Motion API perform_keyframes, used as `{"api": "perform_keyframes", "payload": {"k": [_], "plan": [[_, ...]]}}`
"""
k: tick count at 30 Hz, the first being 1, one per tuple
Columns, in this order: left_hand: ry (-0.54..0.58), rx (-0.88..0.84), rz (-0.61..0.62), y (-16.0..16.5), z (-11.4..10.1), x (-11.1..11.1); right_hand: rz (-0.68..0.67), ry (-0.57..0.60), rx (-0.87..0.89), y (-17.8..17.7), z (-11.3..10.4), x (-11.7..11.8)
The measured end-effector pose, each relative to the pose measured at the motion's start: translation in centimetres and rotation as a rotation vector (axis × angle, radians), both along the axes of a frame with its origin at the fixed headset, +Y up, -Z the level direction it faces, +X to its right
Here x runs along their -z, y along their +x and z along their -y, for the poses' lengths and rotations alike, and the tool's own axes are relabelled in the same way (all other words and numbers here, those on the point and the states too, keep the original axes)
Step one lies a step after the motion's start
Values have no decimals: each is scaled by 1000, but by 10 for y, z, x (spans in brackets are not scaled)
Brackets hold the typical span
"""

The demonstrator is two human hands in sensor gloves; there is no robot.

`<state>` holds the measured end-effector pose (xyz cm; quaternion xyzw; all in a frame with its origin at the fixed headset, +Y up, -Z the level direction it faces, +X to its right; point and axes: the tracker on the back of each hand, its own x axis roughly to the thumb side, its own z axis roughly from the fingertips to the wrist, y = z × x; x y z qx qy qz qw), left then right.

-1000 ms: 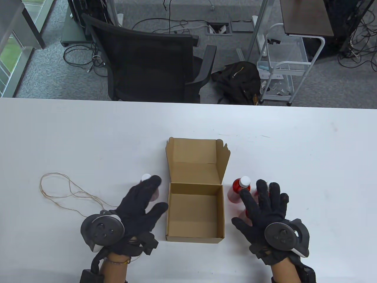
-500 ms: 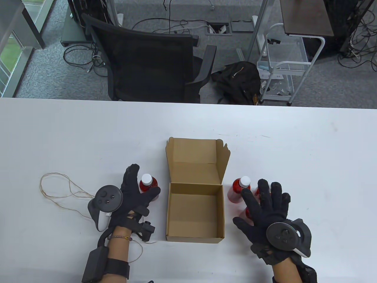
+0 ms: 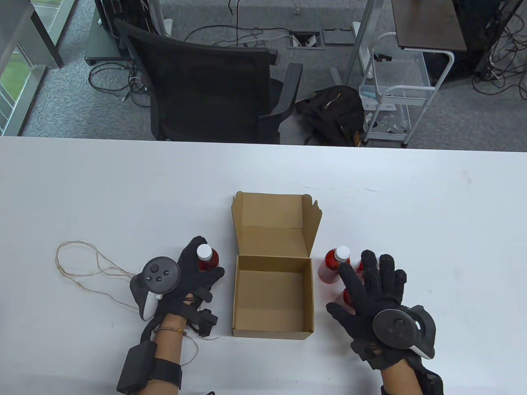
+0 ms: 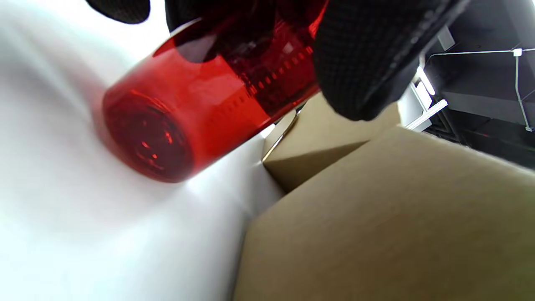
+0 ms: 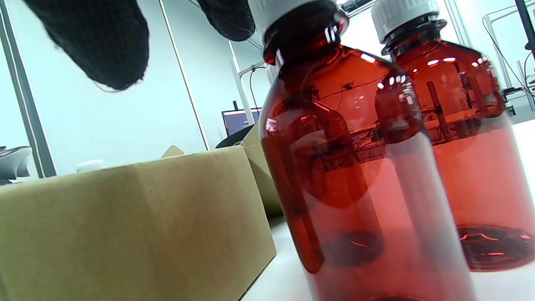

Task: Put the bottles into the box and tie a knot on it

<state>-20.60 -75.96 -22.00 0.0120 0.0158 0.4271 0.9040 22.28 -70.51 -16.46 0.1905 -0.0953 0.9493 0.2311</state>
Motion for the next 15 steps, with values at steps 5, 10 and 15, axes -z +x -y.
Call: {"api": "perform_keyframes", "payload": {"k": [5, 10, 15], "plan": [[122, -55, -29, 14, -52, -16, 1, -5, 4, 1, -1, 1], [228, -18, 72, 54, -109, -43, -1, -1, 16, 3, -1, 0], [84, 62, 220, 105, -128, -49, -2, -10, 46, 5, 0, 1]]}}
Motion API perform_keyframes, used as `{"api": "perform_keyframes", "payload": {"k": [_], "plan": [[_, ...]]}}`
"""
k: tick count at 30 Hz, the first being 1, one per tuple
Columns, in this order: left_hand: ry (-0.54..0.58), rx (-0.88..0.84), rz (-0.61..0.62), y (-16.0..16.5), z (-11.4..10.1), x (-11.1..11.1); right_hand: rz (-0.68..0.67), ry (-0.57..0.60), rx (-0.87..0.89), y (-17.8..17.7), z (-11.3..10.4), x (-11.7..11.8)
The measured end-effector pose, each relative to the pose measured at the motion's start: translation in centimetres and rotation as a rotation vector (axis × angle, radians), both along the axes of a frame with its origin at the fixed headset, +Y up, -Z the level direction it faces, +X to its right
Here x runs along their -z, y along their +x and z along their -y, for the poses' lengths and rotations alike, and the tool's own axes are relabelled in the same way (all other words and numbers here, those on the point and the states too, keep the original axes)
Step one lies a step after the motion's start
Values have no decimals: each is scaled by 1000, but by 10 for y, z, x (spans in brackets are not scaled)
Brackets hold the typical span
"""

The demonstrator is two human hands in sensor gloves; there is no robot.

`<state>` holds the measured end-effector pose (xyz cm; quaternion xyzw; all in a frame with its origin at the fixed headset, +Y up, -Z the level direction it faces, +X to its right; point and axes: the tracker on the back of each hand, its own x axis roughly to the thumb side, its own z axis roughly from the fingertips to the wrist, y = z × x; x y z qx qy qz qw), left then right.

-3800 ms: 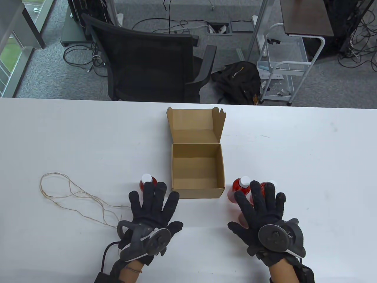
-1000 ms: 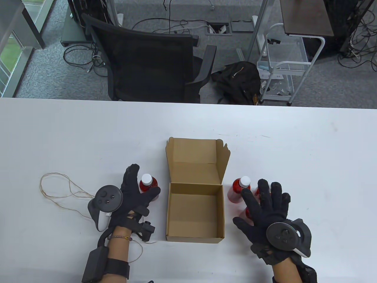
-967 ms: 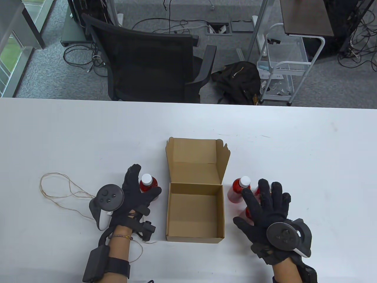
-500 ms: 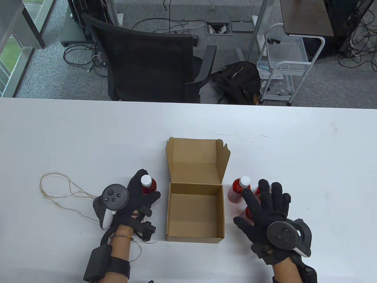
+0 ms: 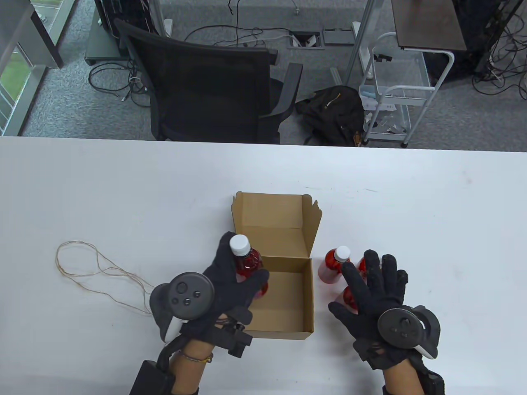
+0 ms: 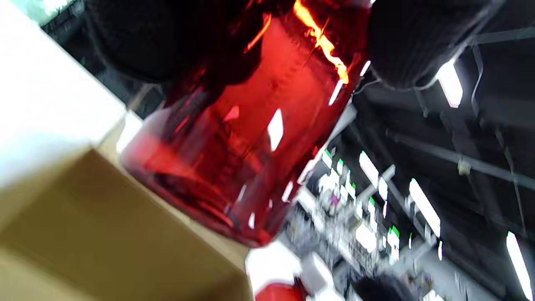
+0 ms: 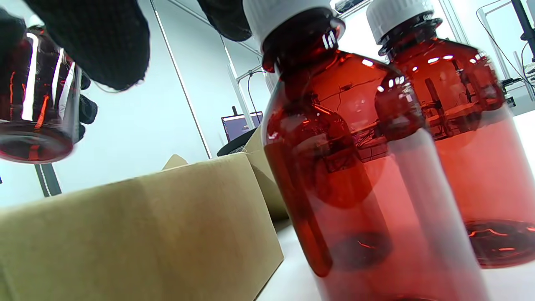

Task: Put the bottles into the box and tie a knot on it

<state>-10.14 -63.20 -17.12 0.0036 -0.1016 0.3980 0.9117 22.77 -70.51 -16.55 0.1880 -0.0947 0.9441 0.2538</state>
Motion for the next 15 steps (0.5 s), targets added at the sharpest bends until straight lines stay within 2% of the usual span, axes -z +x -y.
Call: {"api": "perform_keyframes", "payload": {"k": [2, 4, 5, 8, 12, 15], "plan": [[-60, 174, 9, 25, 5, 4, -1, -1, -9, 0, 0, 0], [-131, 278, 8, 41, 13, 9, -2, -3, 3, 0, 0, 0], [-201, 340, 26, 51, 18, 12, -3, -3, 9, 1, 0, 0], [-262, 448, 18, 69, 30, 17, -5, -2, 12, 1, 0, 0], [-325, 520, -4, 80, 45, 24, -8, -2, 18, 1, 1, 0], [-424, 529, 8, 83, 58, 31, -8, -5, 15, 1, 1, 0]]}}
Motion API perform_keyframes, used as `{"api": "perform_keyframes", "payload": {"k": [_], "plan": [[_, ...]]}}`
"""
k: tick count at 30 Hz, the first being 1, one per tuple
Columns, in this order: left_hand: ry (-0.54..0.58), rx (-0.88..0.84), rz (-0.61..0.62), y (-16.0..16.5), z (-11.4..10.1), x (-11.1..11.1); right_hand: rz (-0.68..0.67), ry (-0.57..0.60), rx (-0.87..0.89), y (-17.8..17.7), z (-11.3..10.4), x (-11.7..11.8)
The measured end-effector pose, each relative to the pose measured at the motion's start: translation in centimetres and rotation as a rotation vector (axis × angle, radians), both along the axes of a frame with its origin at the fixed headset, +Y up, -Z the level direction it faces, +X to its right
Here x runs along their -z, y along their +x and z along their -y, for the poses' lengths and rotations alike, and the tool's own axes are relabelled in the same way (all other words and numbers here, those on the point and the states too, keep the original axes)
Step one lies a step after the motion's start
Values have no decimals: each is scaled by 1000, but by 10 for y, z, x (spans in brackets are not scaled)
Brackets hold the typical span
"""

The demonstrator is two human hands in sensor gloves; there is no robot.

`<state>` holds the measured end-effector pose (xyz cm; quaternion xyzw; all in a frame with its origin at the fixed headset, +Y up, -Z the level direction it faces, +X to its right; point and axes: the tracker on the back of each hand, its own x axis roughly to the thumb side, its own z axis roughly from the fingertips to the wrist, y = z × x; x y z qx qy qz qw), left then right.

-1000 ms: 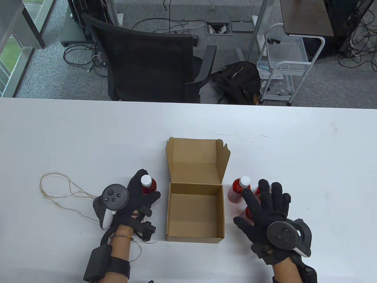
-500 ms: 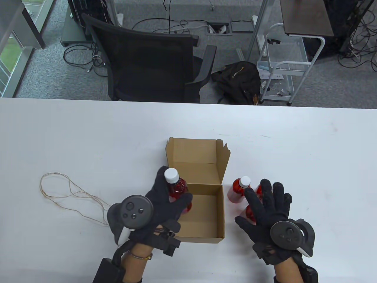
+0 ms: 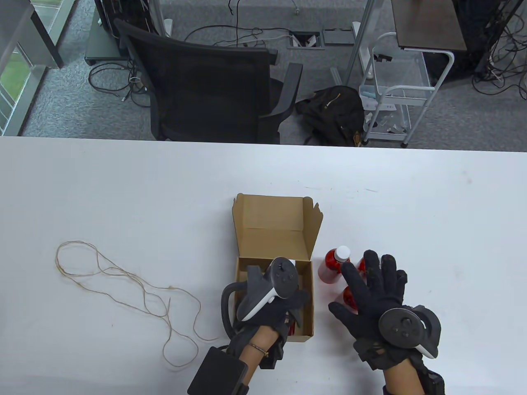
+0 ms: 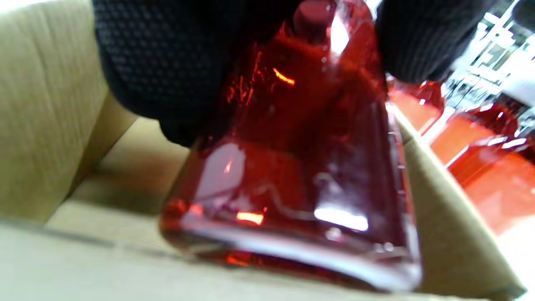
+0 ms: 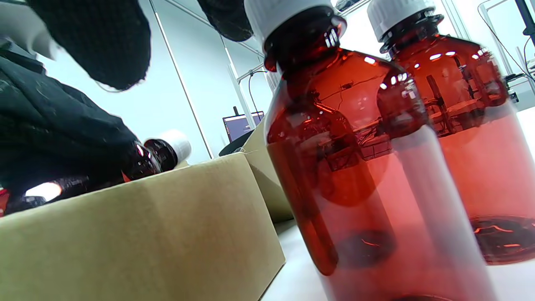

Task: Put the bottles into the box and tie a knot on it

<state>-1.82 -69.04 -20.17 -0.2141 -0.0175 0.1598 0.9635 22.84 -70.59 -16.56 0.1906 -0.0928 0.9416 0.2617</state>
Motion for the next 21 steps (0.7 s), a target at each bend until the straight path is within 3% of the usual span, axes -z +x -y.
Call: {"api": "perform_keyframes", "payload": {"k": [10, 21], "plan": [[-198, -1, -28, 2, 34, 12, -1, 8, 14, 1, -1, -1], [-247, -8, -7, 7, 46, 13, -2, -3, 18, 2, 0, 0]]}}
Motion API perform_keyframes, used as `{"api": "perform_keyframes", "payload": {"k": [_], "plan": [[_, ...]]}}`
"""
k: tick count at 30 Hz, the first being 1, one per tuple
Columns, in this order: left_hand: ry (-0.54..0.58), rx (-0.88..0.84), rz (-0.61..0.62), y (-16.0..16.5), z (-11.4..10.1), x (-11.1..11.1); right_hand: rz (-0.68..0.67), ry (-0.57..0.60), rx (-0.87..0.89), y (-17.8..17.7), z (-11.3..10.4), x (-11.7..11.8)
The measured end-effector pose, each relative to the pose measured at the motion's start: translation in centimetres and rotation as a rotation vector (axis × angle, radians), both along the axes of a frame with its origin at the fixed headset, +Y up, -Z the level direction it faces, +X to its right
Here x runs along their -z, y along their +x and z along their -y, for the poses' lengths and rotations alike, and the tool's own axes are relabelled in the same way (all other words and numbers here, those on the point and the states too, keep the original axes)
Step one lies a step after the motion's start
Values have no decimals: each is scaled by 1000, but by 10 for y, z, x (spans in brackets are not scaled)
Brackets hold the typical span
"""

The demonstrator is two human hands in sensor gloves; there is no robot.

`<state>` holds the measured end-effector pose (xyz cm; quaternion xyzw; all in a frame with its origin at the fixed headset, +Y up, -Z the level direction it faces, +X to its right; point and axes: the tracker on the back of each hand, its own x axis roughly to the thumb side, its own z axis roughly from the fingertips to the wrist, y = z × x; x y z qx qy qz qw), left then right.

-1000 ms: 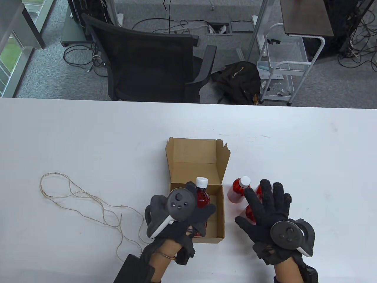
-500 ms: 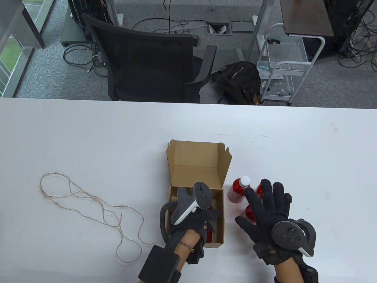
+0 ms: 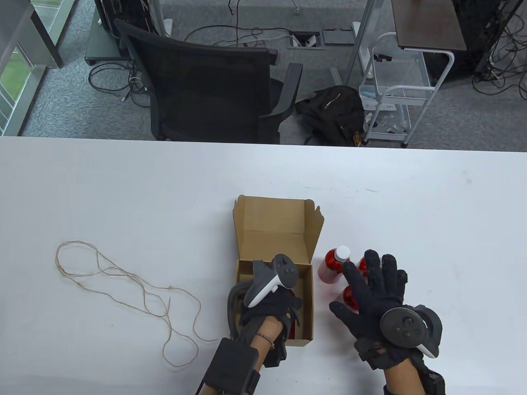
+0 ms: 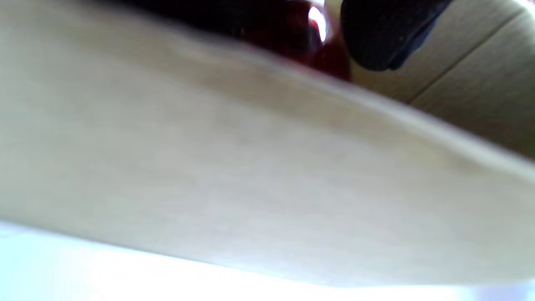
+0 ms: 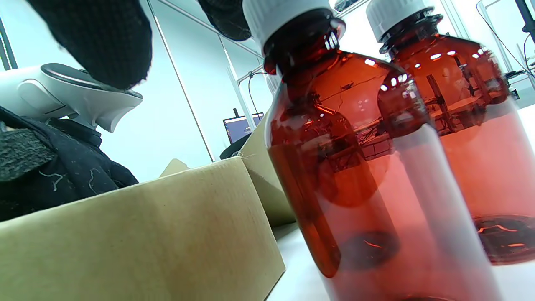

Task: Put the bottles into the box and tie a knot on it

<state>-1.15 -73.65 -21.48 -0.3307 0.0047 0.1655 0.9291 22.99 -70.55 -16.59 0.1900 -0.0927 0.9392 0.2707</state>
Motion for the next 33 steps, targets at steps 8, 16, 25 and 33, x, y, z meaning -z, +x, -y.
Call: {"api": "perform_keyframes", "payload": {"k": [8, 16, 25, 33], "plan": [[264, -128, 46, -10, -50, -17, 1, 3, 1, 1, 0, 0], [895, -183, 27, -72, -115, -51, 0, 2, -3, 0, 0, 0], [847, -34, -80, -160, -60, -46, -7, 0, -17, -3, 2, 0], [739, -126, -132, -181, -11, -40, -24, 39, -12, -7, -6, -4]]}}
